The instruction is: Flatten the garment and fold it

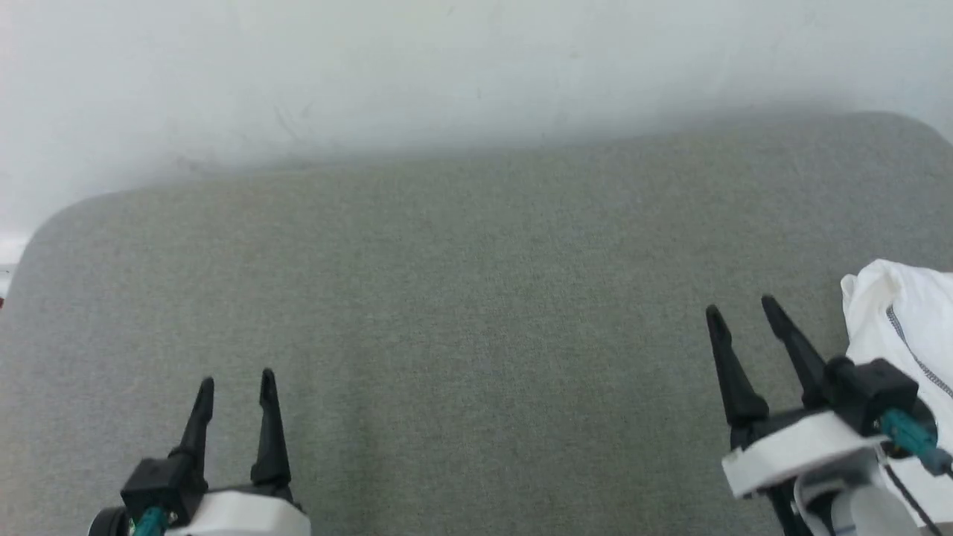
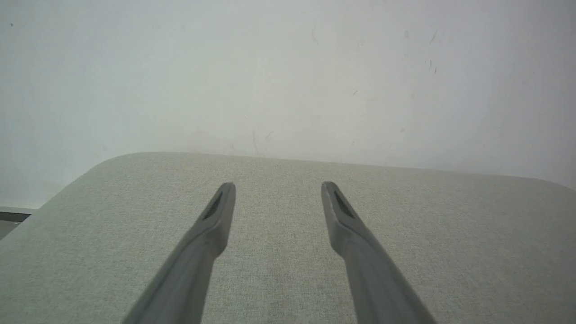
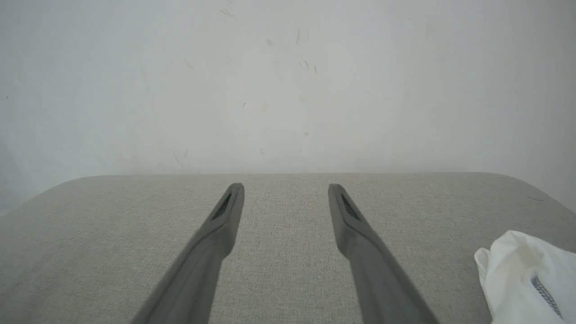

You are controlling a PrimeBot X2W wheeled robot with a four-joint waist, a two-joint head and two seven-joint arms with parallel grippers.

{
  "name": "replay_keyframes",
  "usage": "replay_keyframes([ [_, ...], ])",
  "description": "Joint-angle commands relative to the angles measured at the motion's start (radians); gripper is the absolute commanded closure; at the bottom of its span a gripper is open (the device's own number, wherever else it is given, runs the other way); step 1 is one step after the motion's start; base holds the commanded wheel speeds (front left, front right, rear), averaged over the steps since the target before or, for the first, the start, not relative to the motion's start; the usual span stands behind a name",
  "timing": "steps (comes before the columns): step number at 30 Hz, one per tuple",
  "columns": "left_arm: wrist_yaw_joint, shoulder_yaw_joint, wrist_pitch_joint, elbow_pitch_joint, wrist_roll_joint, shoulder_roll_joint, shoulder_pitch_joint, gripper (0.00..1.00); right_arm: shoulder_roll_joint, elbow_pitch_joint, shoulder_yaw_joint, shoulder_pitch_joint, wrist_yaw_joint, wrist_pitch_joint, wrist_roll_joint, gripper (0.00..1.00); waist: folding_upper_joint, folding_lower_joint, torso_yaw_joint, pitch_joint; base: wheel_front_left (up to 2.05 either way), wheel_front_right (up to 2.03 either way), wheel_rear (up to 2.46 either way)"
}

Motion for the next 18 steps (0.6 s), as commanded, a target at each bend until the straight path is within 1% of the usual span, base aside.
replay_keyframes([
  [1, -0.005, 0.004, -0.005, 0.008, 0.009, 0.010, 0.017, 0.00, 0.006, -0.012, -0.005, 0.024, -0.001, 0.006, -0.008, 0.00, -0.0001, 0.0001, 0.016, -0.032, 0.00, 0.00, 0.00],
  [6, -0.017, 0.013, -0.005, 0.042, 0.012, 0.031, 0.047, 0.00, 0.032, -0.063, -0.021, 0.100, -0.001, 0.037, -0.024, 0.00, -0.0001, 0.0001, 0.016, -0.049, 0.00, 0.00, 0.00],
  [15, -0.047, 0.046, -0.005, 0.081, -0.009, 0.082, 0.063, 0.00, 0.050, -0.103, -0.015, 0.129, -0.001, 0.064, -0.053, 0.00, -0.0001, 0.0001, 0.028, -0.059, 0.00, 0.00, 0.00],
  [18, -0.056, 0.047, -0.005, 0.082, -0.010, 0.088, 0.061, 0.00, 0.052, -0.109, -0.012, 0.135, -0.001, 0.070, -0.059, 0.00, -0.0001, 0.0001, 0.033, -0.062, 0.00, 0.00, 0.00],
])
